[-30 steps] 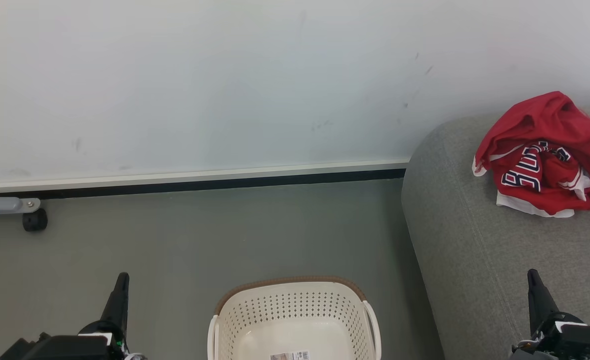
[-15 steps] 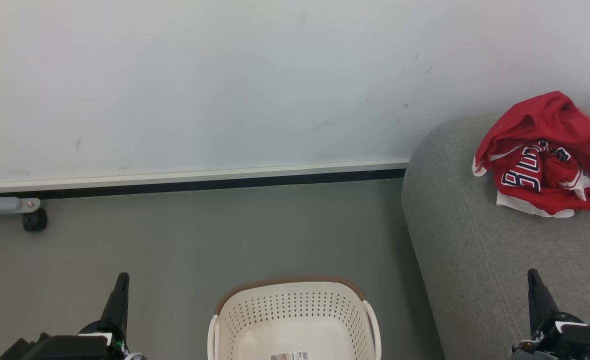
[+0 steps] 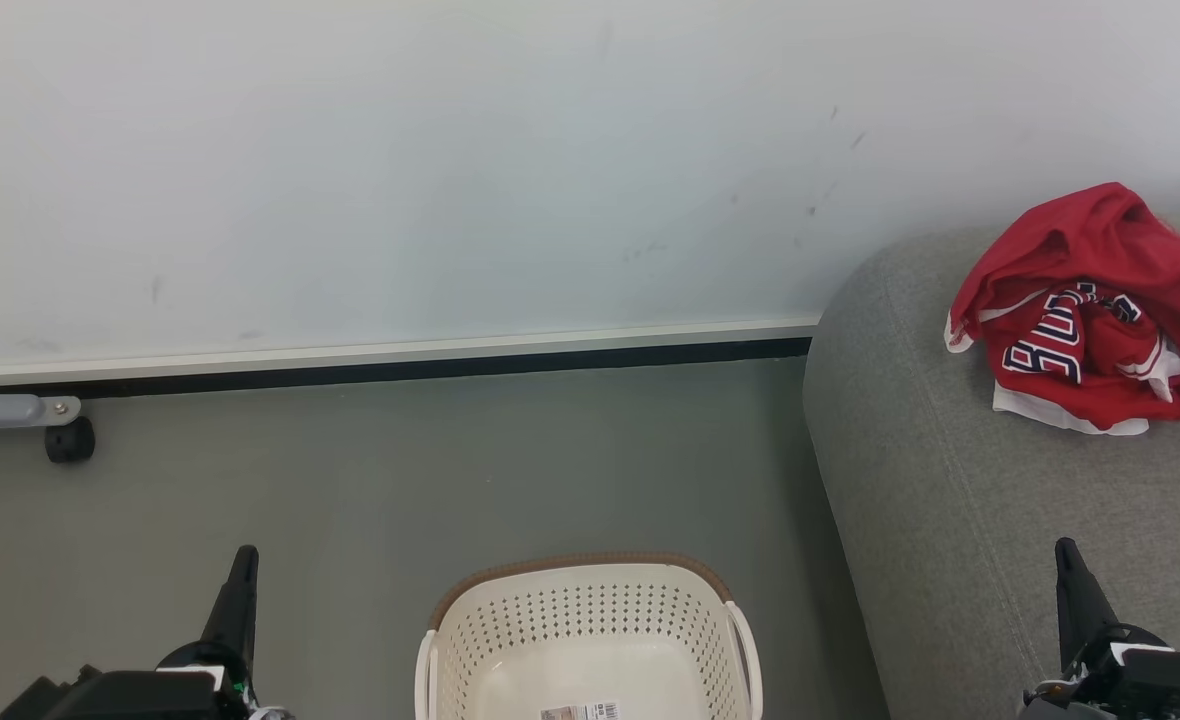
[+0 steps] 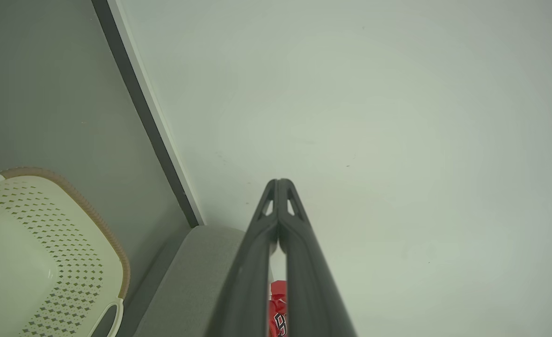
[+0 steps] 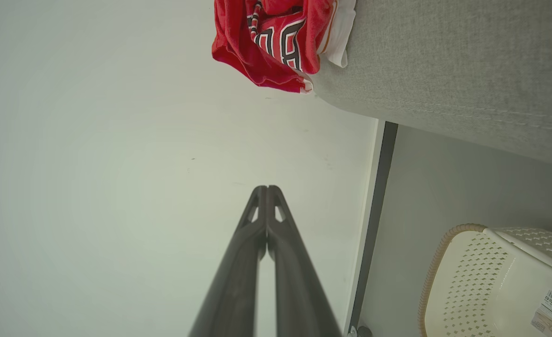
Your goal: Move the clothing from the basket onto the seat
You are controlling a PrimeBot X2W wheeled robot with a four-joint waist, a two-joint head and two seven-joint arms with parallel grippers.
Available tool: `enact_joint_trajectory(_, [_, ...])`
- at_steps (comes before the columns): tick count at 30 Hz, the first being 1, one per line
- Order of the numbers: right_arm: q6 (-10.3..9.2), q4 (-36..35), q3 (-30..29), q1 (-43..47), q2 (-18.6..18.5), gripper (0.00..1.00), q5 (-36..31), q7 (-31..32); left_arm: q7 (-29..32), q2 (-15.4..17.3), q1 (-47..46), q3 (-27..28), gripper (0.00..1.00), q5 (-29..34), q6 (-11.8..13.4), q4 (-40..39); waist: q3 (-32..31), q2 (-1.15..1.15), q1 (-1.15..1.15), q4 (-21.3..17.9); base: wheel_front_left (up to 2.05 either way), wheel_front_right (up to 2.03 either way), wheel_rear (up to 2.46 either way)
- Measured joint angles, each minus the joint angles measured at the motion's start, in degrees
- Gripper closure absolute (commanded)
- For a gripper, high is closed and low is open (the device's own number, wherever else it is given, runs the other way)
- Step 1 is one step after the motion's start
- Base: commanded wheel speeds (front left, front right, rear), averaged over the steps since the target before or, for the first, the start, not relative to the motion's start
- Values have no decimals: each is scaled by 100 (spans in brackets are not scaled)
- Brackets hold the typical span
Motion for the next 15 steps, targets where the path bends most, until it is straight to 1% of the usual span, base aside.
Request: enact_joint_trajectory(15, [0,0,0,0,0,100,0,0,0,0,0,0,100,0,0,0,0,0,0,0,0,0,0])
